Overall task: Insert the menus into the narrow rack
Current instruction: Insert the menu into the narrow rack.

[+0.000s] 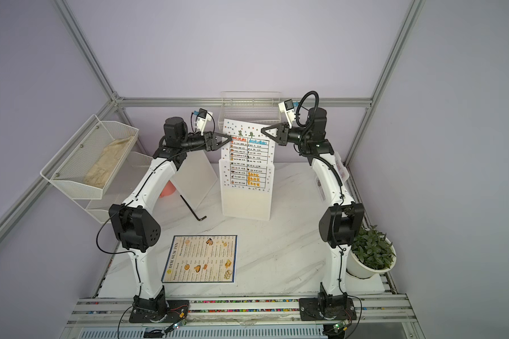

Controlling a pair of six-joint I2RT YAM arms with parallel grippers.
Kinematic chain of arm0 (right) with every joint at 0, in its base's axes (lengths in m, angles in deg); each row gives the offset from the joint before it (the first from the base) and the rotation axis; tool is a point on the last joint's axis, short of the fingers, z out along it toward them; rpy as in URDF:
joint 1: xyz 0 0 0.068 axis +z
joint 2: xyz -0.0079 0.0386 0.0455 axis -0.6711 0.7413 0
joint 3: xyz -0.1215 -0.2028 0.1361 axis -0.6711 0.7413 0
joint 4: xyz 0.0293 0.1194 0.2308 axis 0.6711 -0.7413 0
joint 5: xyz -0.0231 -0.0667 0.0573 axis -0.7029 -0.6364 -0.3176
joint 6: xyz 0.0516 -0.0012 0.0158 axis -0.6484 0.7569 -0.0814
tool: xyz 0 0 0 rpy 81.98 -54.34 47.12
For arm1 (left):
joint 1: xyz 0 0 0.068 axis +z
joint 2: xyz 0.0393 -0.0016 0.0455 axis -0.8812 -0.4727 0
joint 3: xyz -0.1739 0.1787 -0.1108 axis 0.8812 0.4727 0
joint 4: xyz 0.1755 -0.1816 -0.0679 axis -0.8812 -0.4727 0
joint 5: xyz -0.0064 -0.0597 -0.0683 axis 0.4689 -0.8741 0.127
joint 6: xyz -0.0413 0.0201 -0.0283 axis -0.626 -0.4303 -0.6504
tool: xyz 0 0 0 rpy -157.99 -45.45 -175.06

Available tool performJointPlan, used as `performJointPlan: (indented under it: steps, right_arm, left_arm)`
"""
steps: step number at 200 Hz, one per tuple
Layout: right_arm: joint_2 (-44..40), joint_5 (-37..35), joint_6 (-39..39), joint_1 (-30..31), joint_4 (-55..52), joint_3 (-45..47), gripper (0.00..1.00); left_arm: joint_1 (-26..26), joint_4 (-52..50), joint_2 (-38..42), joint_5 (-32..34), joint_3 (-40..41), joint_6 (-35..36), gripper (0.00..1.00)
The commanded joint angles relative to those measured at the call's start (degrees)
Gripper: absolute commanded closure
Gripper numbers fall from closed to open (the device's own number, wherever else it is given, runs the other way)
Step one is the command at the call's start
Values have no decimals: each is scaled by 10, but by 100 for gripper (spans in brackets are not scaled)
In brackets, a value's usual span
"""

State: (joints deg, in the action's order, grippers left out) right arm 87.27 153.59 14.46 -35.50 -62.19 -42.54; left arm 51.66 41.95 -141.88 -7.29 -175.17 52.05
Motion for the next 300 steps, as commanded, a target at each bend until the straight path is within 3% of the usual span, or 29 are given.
performJointPlan:
  steps: [1, 66, 209, 256, 300]
  right_arm:
    - [-4, 8, 12, 4, -18, 0, 100]
    - [-12, 17, 0, 5, 4, 43, 100]
    - [-43, 7, -5, 12, 46, 120, 100]
    - [-45, -14, 22, 12, 14, 88, 100]
    - [-28, -7, 18, 12, 1, 60, 100]
  left_arm:
    - [1, 17, 32, -6, 4, 11, 52]
    - [2, 23, 44, -1, 31, 15, 48]
    - [2, 58, 76, -1, 113, 12, 57]
    - [2, 58, 75, -1, 105, 12, 47]
    - [2, 56, 69, -4, 88, 10, 46]
